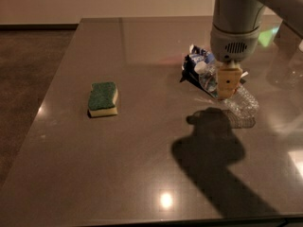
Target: Knock water bottle over
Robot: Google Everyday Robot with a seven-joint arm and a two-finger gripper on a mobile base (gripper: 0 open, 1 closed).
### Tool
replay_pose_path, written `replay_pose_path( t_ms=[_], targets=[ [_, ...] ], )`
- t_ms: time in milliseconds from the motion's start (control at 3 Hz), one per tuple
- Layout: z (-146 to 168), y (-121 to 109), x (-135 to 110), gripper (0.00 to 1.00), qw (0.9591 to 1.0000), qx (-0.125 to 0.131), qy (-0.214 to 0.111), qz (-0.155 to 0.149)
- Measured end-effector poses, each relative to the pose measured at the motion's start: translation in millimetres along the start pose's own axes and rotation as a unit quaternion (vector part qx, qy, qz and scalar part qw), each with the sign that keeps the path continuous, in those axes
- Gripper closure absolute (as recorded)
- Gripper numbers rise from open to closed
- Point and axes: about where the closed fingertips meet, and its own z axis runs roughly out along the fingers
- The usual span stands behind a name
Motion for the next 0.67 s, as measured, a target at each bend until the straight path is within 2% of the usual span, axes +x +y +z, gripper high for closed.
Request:
replay_pose_path(
  t_ms=[667],
  targets=[
    [17.9, 17.2, -7.7, 0.12, 0.9985, -0.013, 0.035, -0.040]
  ],
)
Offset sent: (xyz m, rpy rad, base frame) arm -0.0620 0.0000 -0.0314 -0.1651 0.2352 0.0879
